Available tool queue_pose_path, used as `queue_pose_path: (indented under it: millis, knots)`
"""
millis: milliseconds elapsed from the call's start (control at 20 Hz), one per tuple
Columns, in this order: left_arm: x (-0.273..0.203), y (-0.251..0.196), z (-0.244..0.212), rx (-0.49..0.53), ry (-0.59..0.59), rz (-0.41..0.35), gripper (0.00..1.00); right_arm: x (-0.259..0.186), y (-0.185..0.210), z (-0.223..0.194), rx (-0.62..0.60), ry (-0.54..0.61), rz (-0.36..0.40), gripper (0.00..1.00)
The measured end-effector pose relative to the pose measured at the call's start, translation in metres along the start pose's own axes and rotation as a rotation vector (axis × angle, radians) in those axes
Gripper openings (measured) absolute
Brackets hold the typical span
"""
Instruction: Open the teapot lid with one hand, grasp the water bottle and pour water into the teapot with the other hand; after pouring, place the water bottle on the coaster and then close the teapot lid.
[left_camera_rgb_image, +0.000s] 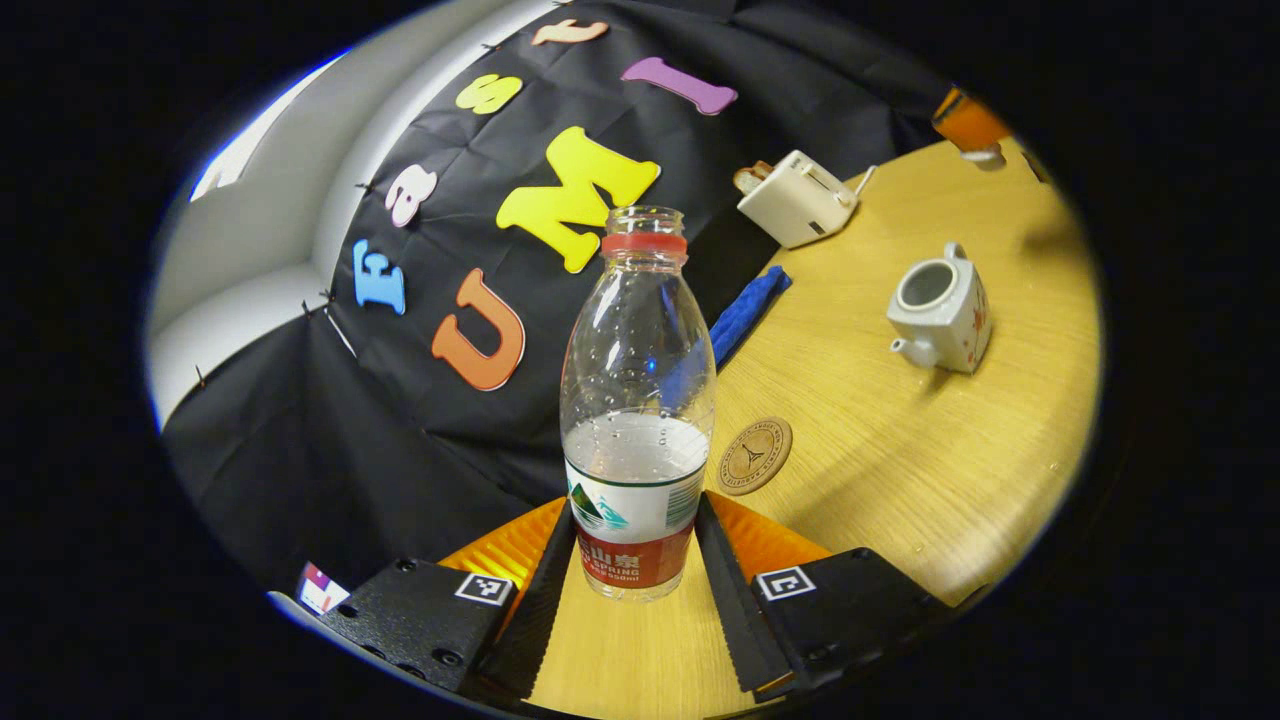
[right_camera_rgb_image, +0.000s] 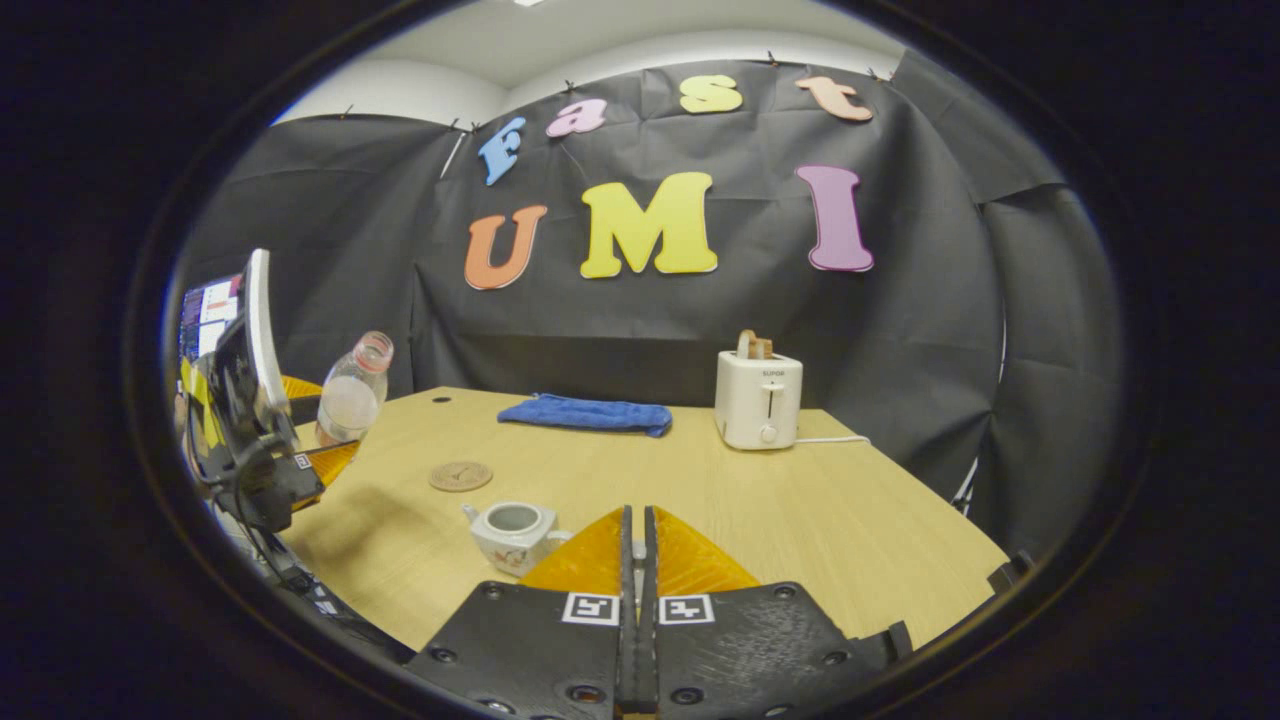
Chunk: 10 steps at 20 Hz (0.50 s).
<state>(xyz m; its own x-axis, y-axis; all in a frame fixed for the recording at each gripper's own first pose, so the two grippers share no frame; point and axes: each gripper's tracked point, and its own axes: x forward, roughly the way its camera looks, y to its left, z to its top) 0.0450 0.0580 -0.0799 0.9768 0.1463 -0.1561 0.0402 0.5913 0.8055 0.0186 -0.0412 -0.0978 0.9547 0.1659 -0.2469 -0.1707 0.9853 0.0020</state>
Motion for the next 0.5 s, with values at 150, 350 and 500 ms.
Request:
queue_pose_path:
  millis: [150,350,500]
  knots:
    - [-0.001,-0.001,0.004,0.123,-0.004,0.004,0.73,-0.003,-0.007,-0.003,0.003,0.002,-0.006,0.0]
    - [0.009,-0.016,0.014,0.302,-0.015,0.001,0.73,-0.006,-0.017,-0.004,0.017,-0.004,-0.017,0.0]
    - [0.01,-0.015,0.016,0.388,-0.013,0.009,0.73,-0.007,-0.024,-0.008,0.025,0.001,-0.023,0.0]
